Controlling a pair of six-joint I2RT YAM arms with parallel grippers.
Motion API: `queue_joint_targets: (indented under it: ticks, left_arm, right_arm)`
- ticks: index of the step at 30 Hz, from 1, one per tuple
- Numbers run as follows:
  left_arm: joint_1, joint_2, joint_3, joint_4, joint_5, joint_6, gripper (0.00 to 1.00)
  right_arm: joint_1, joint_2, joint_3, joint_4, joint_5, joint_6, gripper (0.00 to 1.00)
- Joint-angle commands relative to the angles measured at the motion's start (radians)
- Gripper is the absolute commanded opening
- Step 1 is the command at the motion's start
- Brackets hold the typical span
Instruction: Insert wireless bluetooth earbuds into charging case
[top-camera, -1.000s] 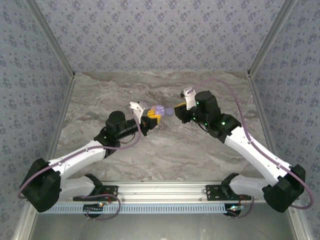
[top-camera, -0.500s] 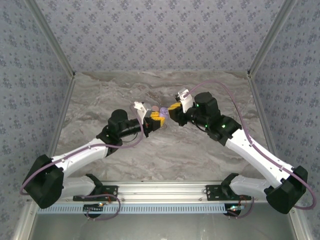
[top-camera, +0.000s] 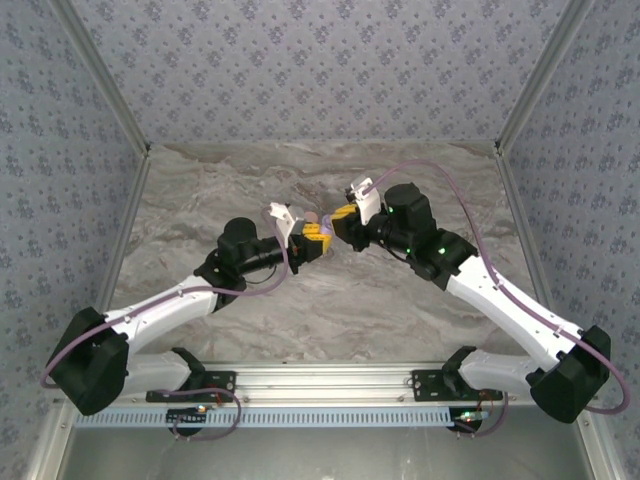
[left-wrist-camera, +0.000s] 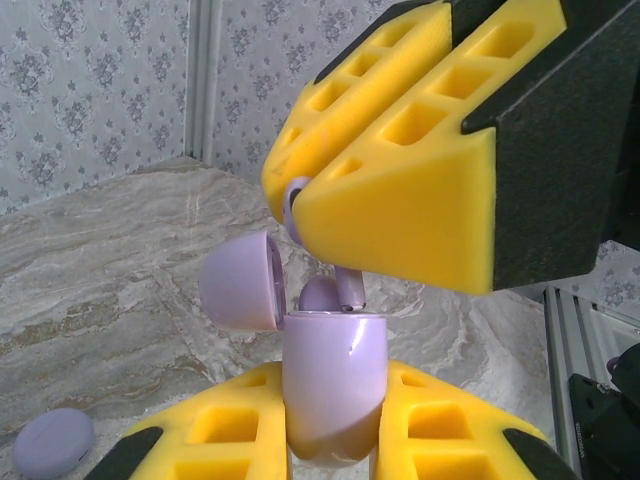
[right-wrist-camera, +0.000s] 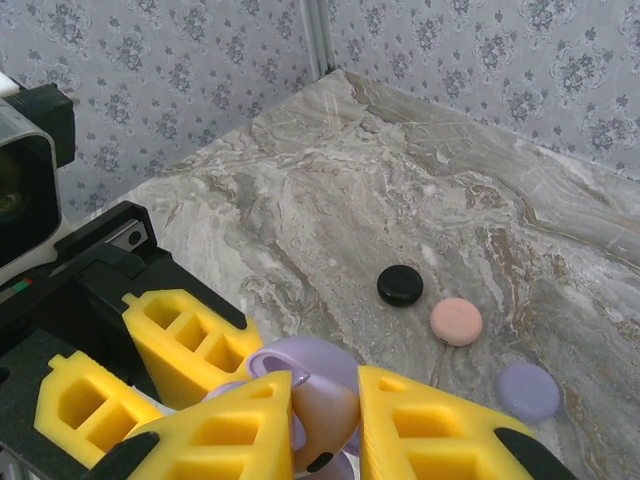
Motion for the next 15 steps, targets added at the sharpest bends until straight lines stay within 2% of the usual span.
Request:
queue_joint_targets:
  ticks: [1,15]
  left_arm:
    - [-0.007,0.006,0.034,0.058,0.020,-0.006,0.00]
    - [-0.008,0.004,0.028,0.109,0.007,-0.032,0.00]
  right_arm:
    - [0.009,0.005,0.028,0.026,-0.014,-0.006,0.22]
    - [0.010,0.027,0.023,0.010,-0.082,0.002,0.23]
